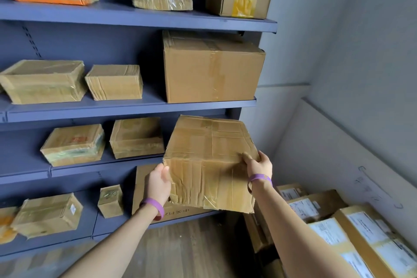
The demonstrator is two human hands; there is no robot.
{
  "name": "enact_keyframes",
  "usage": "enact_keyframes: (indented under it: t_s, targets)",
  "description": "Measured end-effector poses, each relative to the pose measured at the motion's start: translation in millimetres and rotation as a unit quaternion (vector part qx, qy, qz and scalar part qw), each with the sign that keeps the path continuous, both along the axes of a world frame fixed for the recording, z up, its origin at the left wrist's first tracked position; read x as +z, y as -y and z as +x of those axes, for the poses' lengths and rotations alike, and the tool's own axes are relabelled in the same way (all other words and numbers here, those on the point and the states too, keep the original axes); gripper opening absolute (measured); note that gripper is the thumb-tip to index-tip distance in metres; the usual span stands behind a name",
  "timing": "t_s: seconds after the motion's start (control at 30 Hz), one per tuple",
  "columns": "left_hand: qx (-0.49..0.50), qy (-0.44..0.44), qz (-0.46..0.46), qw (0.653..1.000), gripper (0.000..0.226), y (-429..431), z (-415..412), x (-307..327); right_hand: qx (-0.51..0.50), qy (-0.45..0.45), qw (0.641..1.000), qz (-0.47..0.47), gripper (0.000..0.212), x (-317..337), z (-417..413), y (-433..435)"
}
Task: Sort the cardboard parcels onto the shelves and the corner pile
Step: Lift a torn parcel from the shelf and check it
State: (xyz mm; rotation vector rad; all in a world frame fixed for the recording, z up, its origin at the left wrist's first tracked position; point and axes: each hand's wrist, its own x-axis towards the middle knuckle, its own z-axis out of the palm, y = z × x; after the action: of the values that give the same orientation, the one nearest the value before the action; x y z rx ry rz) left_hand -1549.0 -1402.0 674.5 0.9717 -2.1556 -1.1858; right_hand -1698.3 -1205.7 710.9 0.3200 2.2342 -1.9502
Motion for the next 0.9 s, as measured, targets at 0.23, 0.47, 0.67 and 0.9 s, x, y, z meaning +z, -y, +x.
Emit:
enact_keyframes:
  t_s: [0.23,0.47,0.67,0.9]
  targets:
    - [-0.001,0.032,0.282,0.959,0.059,29.9,-3.3,5.8,0.033,0.041,0.997,-0.054,0.063,-32.6,13.9,-7.6]
    - [-0.058,0.089,0.35,0.93,0.107,58.3,-13.2,8.3,0.124,0.053,0.99,-0.044,0.09,-47.5,35.0,-25.1]
    - [-0.089,0.136,0.26,0.952,0.064,50.6,-4.9,-6.1,0.181,0.056,0.982,-0.019,0.079,-48.4,41.5,-36.7]
    - [-0.119,0.088,0.203,0.968,0.045,38.0,14.5,4.5,0.107,0.036,0.993,-0.02,0.106,-27.6,28.0,-31.7]
